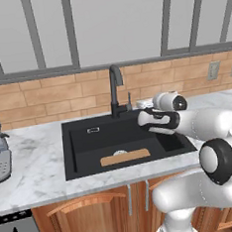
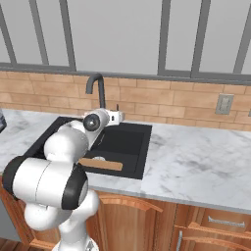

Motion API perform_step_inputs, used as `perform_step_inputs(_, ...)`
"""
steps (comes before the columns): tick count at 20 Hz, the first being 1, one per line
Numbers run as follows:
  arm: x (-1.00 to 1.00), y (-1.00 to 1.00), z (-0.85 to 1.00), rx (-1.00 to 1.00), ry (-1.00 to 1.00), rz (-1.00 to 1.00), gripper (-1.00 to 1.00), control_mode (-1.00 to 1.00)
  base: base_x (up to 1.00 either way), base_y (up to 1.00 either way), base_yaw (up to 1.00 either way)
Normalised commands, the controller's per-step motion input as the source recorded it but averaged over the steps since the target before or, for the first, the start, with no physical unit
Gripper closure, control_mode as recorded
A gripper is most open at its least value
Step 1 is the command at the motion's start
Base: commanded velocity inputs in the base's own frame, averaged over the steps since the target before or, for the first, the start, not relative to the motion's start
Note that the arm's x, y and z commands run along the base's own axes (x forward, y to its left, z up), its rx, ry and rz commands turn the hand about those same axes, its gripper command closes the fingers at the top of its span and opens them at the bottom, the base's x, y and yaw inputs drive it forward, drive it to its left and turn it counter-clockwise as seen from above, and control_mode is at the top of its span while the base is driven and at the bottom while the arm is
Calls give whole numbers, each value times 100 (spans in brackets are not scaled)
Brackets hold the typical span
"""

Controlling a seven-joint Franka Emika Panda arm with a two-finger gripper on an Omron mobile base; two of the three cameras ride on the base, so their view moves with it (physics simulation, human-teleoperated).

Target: Turn on the sink faucet with hot water and rinse the cutting board for ten seconds, then turn off the faucet. Push the cutting board to reach the water if necessary.

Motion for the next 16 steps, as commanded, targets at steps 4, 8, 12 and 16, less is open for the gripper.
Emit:
perform_step_inputs(4, 29, 0, -15, 0, 0, 0, -100, -100, 0, 0, 0)
perform_step_inputs(8, 27, 0, -15, 0, -1, 0, -100, -100, 0, 0, 0)
perform_step_inputs(12, 27, 0, -8, 0, -1, 0, -100, -100, 0, 0, 0)
perform_step_inputs(16, 35, 0, -1, 1, 0, 0, -100, -100, 0, 0, 0)
